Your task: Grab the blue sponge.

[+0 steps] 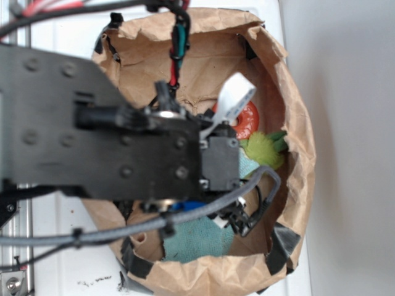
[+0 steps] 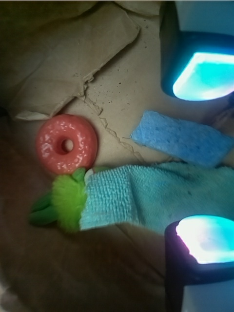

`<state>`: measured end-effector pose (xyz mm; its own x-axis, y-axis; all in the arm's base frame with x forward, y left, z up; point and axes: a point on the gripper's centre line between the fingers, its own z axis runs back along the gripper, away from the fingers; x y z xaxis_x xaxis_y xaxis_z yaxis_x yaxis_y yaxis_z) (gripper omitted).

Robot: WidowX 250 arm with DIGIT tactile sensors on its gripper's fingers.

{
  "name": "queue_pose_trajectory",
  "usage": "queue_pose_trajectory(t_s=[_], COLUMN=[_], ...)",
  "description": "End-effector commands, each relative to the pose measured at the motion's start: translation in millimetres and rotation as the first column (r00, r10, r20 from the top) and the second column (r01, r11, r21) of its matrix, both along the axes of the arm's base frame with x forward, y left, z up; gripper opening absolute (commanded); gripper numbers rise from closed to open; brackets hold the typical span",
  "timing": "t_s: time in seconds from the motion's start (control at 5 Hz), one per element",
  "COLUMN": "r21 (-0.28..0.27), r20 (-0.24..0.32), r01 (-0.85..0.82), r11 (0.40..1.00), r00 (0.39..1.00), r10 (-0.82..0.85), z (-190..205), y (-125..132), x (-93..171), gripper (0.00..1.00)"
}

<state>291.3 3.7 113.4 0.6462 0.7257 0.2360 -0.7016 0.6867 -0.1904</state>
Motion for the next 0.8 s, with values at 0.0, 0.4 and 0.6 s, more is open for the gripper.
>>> queue_pose_trajectory(t_s=[0.0, 0.4, 0.6], r21=[0.007, 0.056, 0.033], r20=[-0.067, -0.152, -0.196], r01=[0.06, 0.038, 0.034], r11=[0.998, 0.998, 0.999], r00=[0.996, 0.988, 0.98], r10=[-0.06, -0.029, -0.027], z=[-25, -53, -58], y=[-7, -27, -35], x=[-5, -12, -12], gripper=[1.0, 1.0, 1.0])
